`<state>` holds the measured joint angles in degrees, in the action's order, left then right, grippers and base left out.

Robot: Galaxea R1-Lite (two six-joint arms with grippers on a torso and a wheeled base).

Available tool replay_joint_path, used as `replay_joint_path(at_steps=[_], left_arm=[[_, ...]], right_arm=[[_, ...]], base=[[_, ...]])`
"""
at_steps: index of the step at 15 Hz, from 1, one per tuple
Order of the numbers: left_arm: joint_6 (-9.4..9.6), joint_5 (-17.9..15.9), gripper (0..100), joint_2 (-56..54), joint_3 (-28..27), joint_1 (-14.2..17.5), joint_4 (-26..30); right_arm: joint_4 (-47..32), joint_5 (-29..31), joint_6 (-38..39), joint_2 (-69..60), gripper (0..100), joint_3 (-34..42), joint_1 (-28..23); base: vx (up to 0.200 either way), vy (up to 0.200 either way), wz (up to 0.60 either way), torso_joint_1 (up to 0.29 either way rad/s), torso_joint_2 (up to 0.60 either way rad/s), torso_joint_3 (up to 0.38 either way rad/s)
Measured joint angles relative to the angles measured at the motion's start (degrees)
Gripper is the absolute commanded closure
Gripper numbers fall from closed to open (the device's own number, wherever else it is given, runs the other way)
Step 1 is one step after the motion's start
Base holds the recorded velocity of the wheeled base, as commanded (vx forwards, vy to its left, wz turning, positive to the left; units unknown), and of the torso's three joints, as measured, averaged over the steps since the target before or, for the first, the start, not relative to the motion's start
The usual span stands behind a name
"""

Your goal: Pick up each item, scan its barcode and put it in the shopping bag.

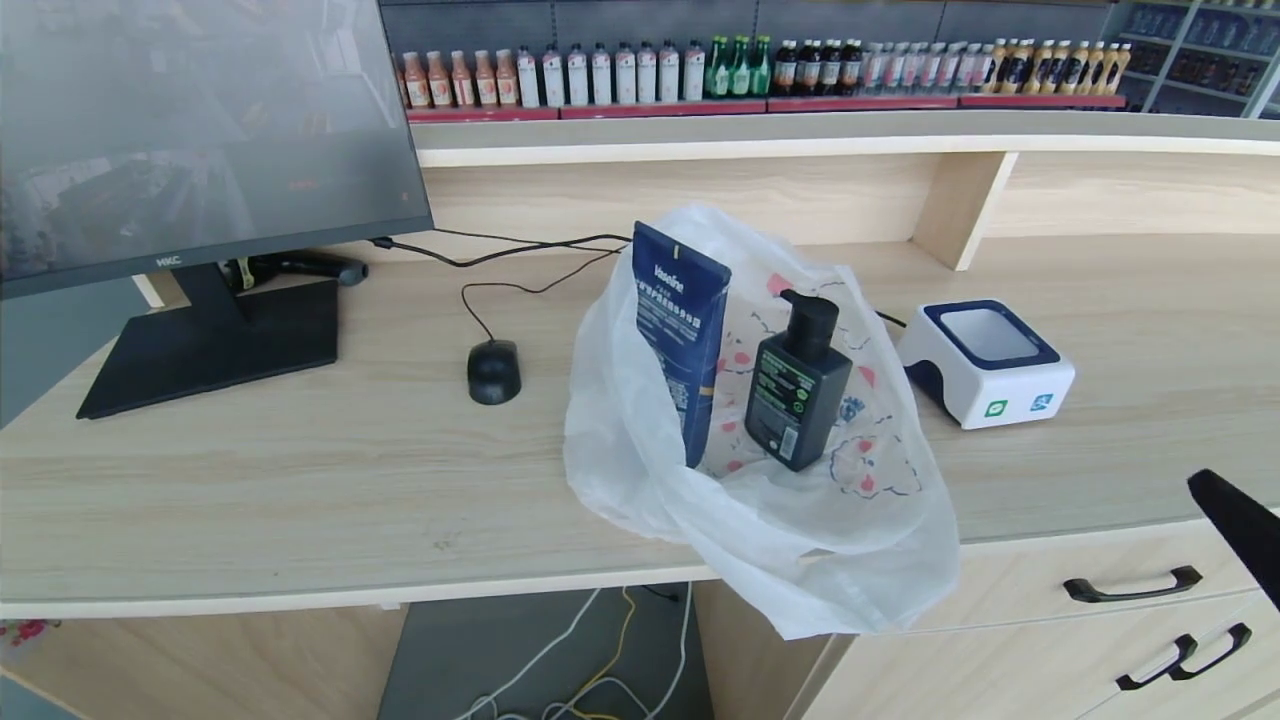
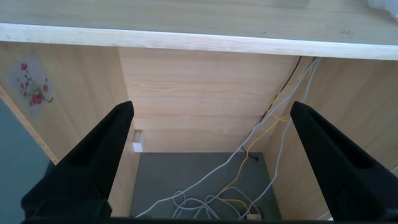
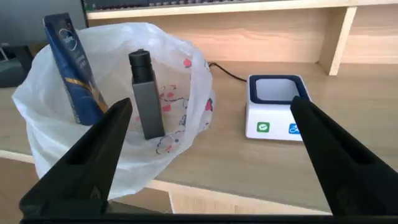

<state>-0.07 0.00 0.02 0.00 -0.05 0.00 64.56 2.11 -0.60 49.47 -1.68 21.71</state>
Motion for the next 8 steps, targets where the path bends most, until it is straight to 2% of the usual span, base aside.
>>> replay_joint_path(at_steps=[1, 3, 4, 6, 8], left_arm=[[0.00, 0.0, 0, 0.0, 0.0, 0.0, 0.0], [-0.02, 0.0, 0, 0.0, 0.0, 0.0, 0.0], [0.00, 0.0, 0, 0.0, 0.0, 0.0, 0.0], [-0.06, 0.0, 0, 0.0, 0.0, 0.0, 0.0], [-0.02, 0.0, 0, 0.0, 0.0, 0.0, 0.0]], right_arm=[[-10.4, 0.1, 0.1, -7.0, 0, 0.0, -0.2], [-37.2, 0.3, 0.2, -20.8, 0, -1.7, -0.4], [-46.2, 0.4, 0.0, -26.6, 0, -2.8, -0.5], [-54.7, -0.4, -1.5, -35.8, 0, -2.0, -0.5], [-57.3, -3.4, -4.1, -41.5, 0, 0.4, -0.4]], base=[[0.000, 0.000, 0.00, 0.000, 0.00, 0.000], [0.000, 0.000, 0.00, 0.000, 0.00, 0.000], [0.000, 0.000, 0.00, 0.000, 0.00, 0.000], [0.000, 0.000, 0.00, 0.000, 0.00, 0.000], [0.000, 0.000, 0.00, 0.000, 0.00, 0.000]])
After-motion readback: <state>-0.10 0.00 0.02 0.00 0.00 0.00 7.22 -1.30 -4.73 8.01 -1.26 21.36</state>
